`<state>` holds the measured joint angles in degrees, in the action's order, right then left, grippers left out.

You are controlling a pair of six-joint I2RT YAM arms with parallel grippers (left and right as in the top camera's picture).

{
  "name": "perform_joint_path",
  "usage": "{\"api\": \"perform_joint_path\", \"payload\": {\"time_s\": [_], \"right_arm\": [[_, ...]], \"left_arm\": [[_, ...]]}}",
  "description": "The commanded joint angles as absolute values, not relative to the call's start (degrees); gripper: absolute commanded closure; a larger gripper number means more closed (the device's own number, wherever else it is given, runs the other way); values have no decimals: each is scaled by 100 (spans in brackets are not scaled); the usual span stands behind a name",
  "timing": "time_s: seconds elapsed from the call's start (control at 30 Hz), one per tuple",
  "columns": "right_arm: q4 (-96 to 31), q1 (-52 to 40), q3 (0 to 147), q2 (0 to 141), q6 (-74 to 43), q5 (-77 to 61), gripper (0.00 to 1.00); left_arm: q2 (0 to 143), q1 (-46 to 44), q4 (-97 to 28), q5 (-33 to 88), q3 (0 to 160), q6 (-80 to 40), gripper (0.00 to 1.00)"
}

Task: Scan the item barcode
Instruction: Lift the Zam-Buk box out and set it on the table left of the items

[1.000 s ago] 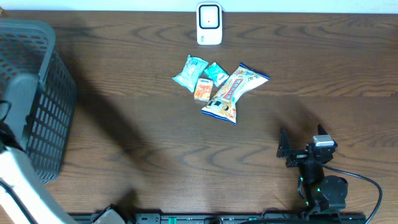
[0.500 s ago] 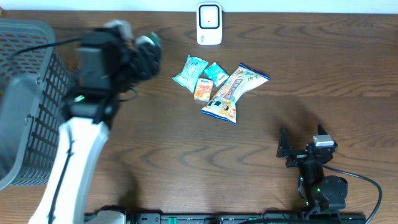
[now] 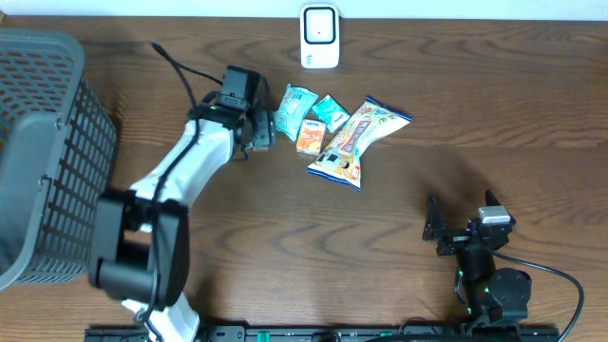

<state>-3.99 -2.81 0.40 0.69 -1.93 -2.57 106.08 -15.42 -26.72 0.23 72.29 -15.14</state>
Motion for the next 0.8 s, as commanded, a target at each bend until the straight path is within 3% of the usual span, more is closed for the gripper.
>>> {"api": "perform_joint_path", "payload": {"time_s": [0.0,0.27,0.37,0.77], "right_arm": [[-421,-338,32,34,-165,-226,1],[-421,-338,32,34,-165,-226,1],[-421,-338,32,34,-165,-226,1],[25,-338,32,34,-185,12,1]], "left_arm": [[10630,-1529,-2655,-134,7251,-1461,15],[9411,-1387,-2899,-145,7269,-1459,10],[8659,-1125,-3251,-329,7269,-1461,1],[7218,-259,-5262,-436,7266,-1463,2]]}}
